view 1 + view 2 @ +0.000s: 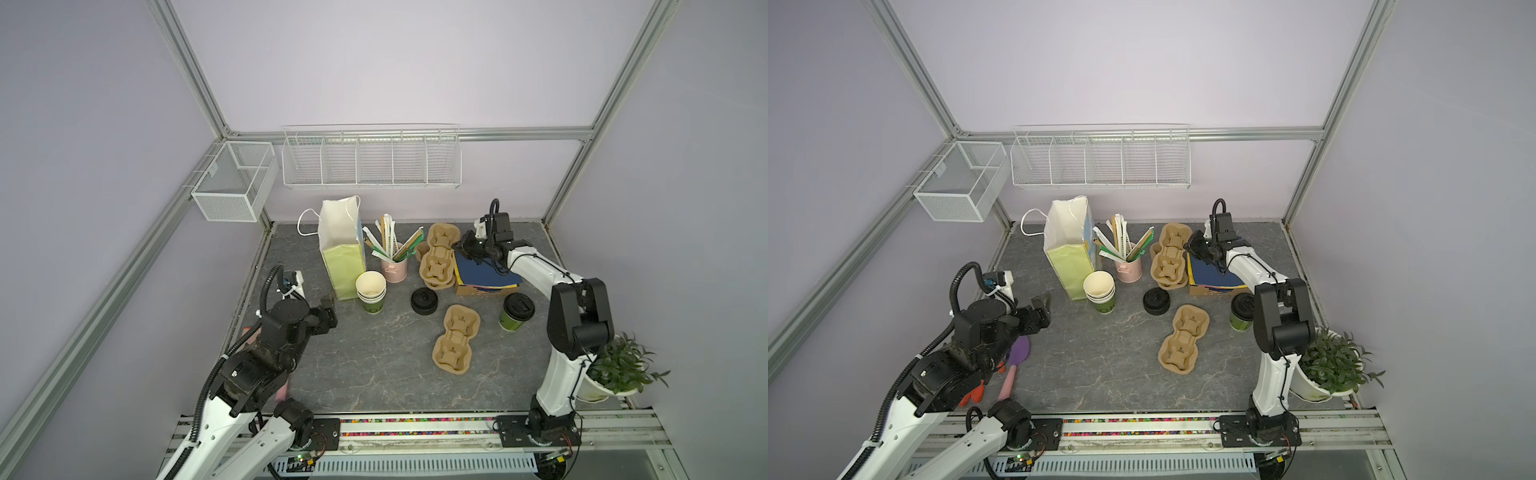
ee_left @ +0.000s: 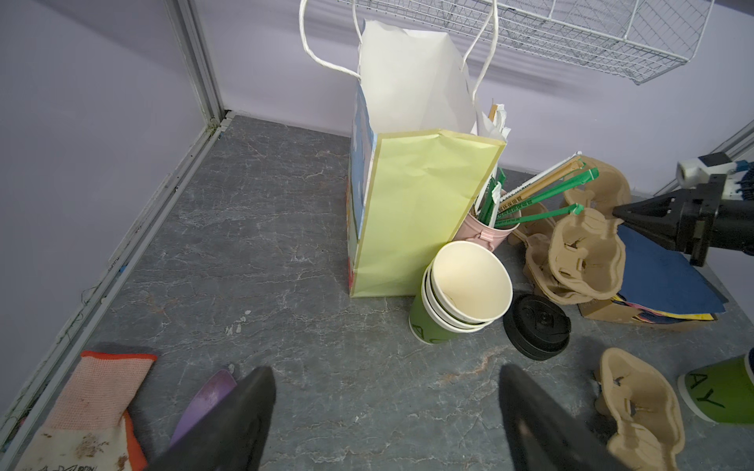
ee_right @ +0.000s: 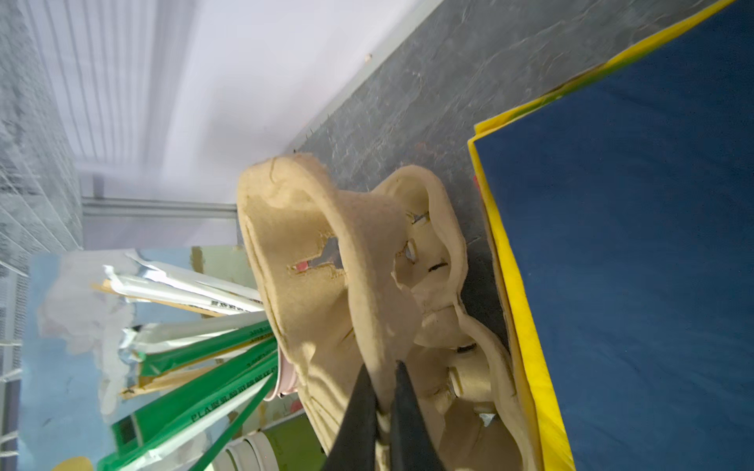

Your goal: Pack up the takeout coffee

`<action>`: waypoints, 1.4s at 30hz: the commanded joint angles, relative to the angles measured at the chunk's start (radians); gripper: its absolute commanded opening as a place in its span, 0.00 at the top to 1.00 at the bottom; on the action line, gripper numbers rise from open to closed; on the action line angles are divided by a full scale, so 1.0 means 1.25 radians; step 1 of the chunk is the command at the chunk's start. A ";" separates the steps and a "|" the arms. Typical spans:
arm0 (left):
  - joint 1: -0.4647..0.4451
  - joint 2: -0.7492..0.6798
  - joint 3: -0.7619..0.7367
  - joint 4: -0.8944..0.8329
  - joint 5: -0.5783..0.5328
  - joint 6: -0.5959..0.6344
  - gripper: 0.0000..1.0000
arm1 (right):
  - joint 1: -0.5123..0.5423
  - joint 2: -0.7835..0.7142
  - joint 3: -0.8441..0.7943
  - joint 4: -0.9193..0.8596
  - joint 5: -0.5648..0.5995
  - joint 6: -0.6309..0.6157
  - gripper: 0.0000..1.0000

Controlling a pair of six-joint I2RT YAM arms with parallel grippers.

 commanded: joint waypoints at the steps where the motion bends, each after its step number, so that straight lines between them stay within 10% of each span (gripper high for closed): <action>1: 0.005 -0.008 -0.007 -0.022 -0.006 0.010 0.14 | 0.003 0.047 0.118 -0.180 -0.067 -0.118 0.93; 13: 0.005 -0.002 -0.008 -0.023 -0.007 0.013 0.14 | -0.002 0.302 0.549 -0.693 -0.013 -0.384 0.94; 42: 0.007 0.004 -0.007 -0.026 -0.013 0.013 0.14 | 0.023 0.440 0.651 -0.667 -0.006 -0.424 0.91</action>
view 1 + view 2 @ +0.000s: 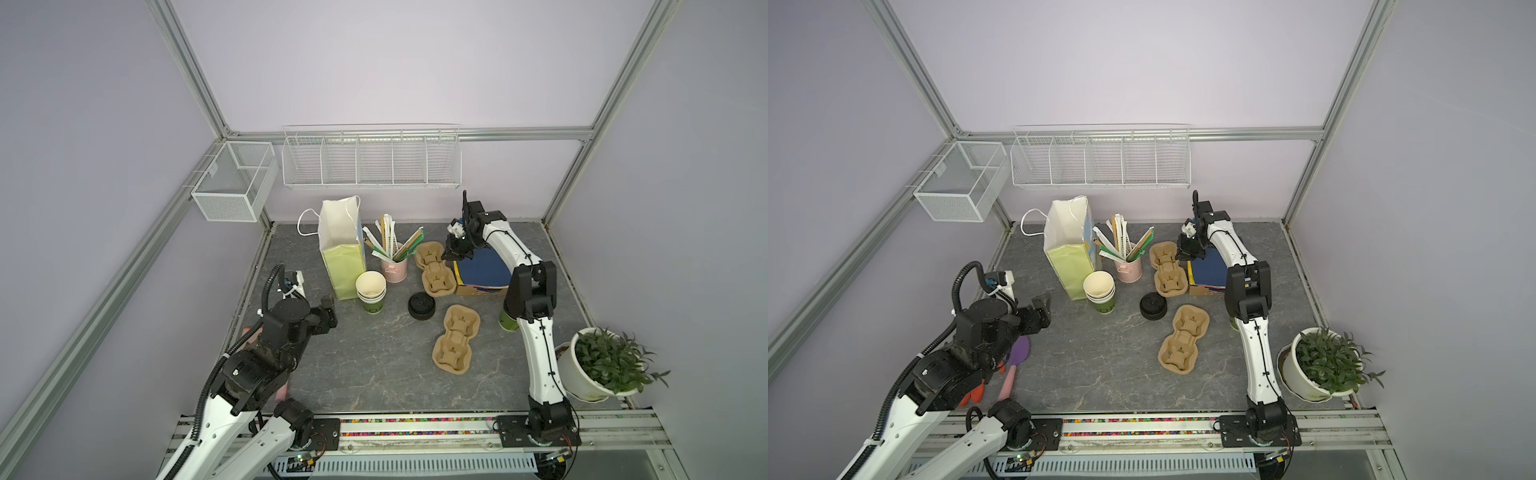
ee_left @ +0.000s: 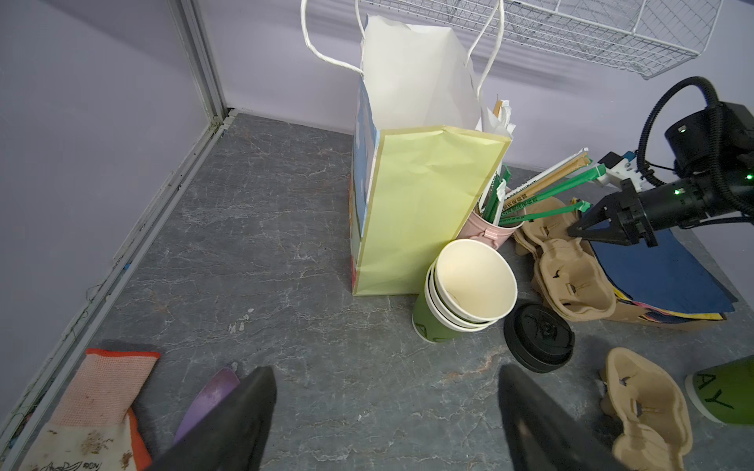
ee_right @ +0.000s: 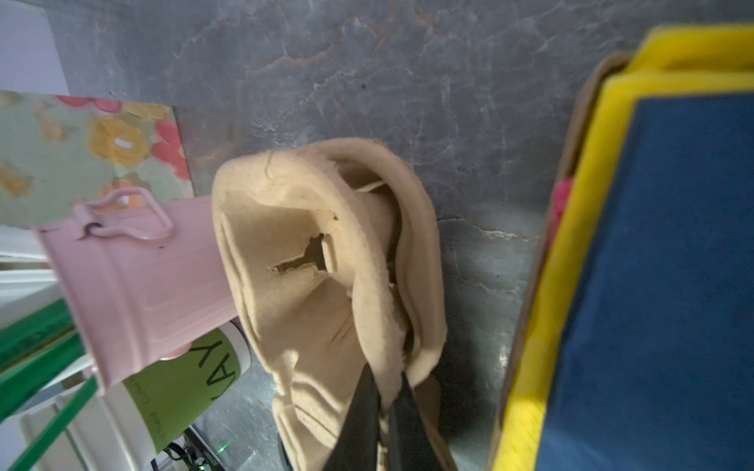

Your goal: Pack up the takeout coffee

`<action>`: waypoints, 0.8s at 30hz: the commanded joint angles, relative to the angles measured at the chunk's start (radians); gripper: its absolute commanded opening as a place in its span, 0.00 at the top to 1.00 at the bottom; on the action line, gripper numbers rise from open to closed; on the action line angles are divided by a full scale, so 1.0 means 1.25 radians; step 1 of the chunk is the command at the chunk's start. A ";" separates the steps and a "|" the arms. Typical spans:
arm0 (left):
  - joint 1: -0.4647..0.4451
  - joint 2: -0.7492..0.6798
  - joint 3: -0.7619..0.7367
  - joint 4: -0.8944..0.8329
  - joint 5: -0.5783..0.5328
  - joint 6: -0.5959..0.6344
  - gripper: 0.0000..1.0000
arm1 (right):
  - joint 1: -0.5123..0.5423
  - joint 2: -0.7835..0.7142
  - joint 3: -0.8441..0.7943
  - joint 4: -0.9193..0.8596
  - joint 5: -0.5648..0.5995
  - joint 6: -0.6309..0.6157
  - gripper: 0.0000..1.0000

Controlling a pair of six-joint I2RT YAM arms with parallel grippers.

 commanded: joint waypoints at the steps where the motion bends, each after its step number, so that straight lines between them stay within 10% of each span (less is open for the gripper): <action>1: 0.006 -0.001 -0.007 -0.023 -0.010 0.012 0.14 | 0.007 0.017 0.017 -0.033 0.038 -0.029 0.91; 12: 0.006 -0.001 -0.008 -0.024 -0.009 0.013 0.14 | -0.006 0.062 0.100 0.059 0.096 0.020 0.89; 24: 0.007 0.001 -0.006 -0.024 -0.006 0.013 0.14 | 0.002 -0.046 0.139 0.054 0.121 0.051 0.46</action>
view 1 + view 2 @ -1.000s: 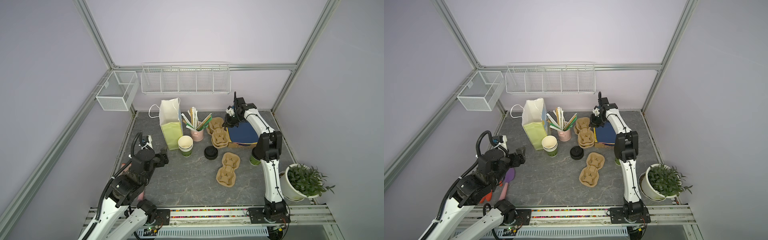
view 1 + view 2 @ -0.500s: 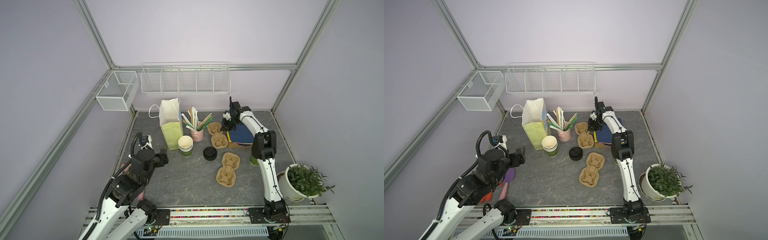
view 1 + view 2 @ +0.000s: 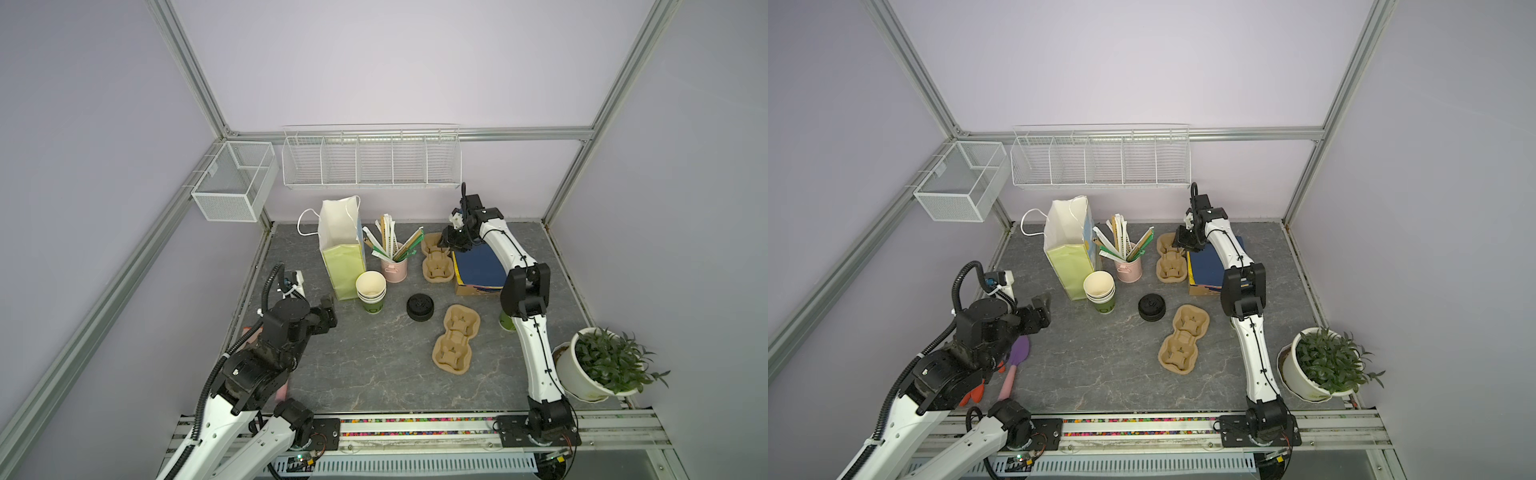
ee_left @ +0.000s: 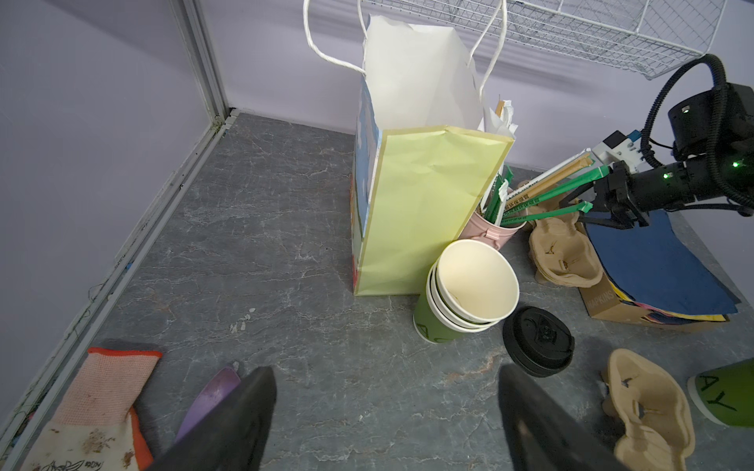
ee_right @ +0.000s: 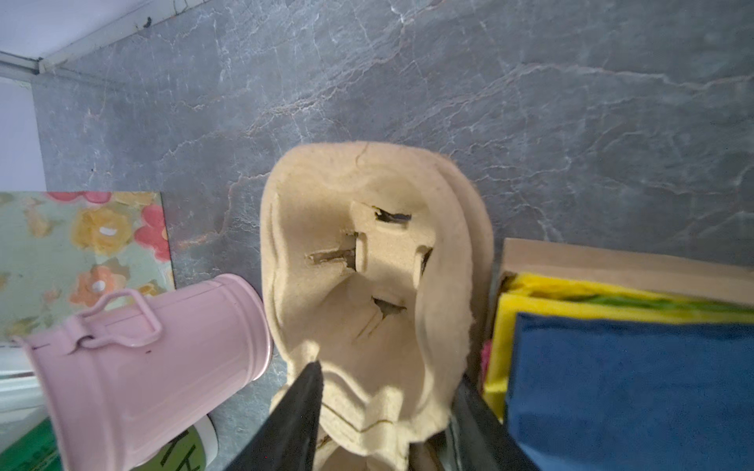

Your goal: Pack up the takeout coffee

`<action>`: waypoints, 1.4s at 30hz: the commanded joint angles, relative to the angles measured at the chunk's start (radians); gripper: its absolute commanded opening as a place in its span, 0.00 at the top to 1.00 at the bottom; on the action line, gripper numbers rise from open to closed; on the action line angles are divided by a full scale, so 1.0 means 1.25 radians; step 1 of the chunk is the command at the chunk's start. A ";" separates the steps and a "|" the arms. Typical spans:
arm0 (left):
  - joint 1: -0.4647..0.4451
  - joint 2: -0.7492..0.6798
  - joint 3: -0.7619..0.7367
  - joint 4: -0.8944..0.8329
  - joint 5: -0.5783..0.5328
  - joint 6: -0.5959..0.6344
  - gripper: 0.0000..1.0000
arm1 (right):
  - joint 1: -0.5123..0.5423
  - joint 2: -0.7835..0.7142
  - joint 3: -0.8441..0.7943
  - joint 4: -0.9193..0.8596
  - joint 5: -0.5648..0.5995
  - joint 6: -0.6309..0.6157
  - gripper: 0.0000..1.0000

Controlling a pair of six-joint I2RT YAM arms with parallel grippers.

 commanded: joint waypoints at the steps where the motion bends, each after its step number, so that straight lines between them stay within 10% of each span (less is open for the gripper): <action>1: 0.004 -0.001 -0.007 -0.023 -0.006 0.013 0.14 | 0.007 -0.127 -0.024 0.008 0.020 0.017 0.43; 7: 0.004 -0.005 -0.006 -0.025 -0.010 0.010 0.14 | 0.028 -0.217 -0.036 -0.081 0.069 0.040 0.33; 17: 0.005 -0.022 -0.005 -0.026 -0.021 0.004 0.14 | 0.218 -0.584 -0.708 0.193 0.115 0.178 0.37; 25: 0.005 -0.033 -0.008 -0.029 -0.029 0.001 0.14 | 0.362 -0.698 -0.993 0.357 0.197 0.339 0.40; 42: 0.005 -0.034 -0.007 -0.030 -0.035 0.005 0.14 | 0.462 -0.513 -1.005 0.447 0.281 0.455 0.43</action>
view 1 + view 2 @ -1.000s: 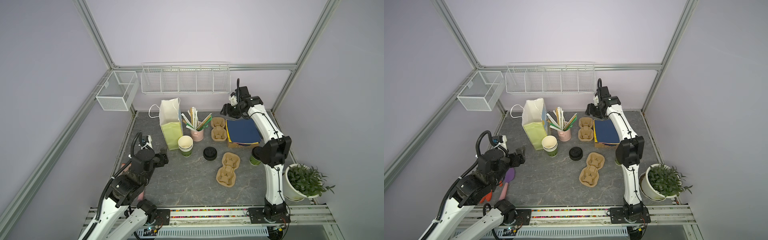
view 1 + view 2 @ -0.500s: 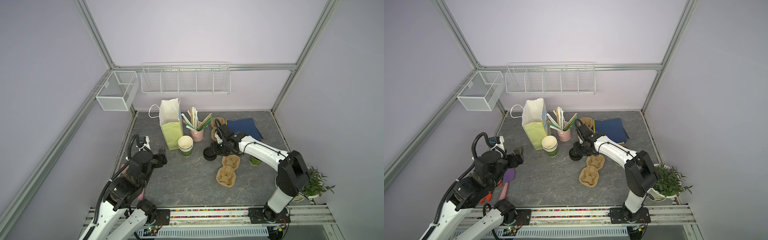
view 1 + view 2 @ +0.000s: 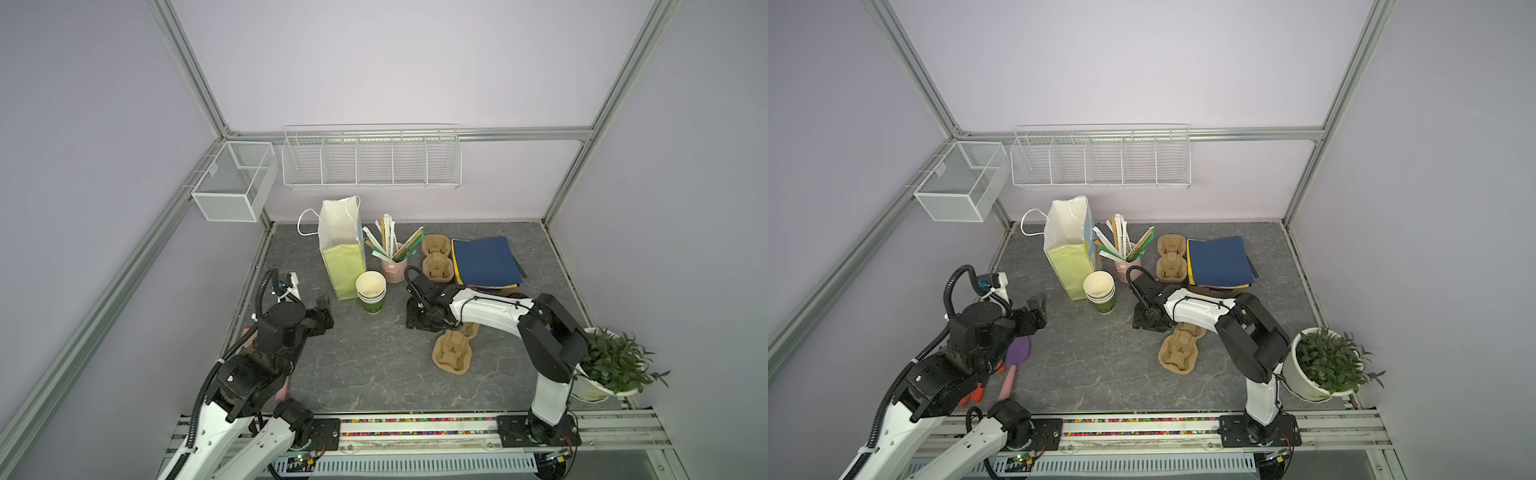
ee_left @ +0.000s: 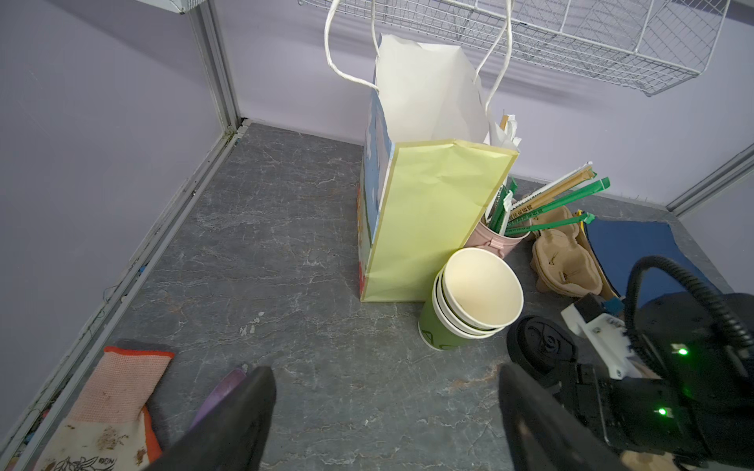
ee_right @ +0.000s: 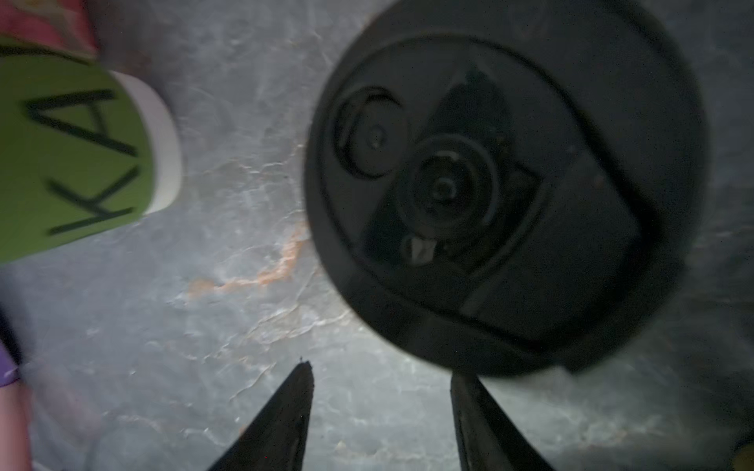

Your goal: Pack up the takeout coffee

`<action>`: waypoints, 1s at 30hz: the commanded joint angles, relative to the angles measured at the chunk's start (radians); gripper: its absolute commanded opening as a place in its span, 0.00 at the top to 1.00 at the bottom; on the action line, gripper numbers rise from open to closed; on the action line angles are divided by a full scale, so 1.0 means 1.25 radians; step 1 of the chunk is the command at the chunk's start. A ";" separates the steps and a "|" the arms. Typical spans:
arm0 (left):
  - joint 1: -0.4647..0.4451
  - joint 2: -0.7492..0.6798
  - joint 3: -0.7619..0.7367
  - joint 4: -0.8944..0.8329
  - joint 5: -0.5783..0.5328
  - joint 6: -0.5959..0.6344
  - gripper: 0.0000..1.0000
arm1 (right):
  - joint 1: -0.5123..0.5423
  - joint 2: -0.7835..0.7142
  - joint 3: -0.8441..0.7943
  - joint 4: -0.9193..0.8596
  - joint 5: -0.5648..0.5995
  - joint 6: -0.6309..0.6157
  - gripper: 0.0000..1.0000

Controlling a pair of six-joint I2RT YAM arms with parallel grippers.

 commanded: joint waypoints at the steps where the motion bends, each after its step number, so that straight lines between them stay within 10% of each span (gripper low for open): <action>1: 0.005 -0.007 -0.007 -0.023 -0.012 0.005 0.14 | -0.001 0.021 0.024 0.010 0.042 0.038 0.43; 15: 0.005 0.002 -0.008 -0.025 -0.014 0.006 0.14 | -0.064 0.085 0.146 -0.073 0.172 -0.080 0.45; 30: 0.033 0.106 0.157 -0.021 -0.048 -0.005 0.11 | 0.082 -0.114 -0.035 -0.073 0.114 -0.060 0.43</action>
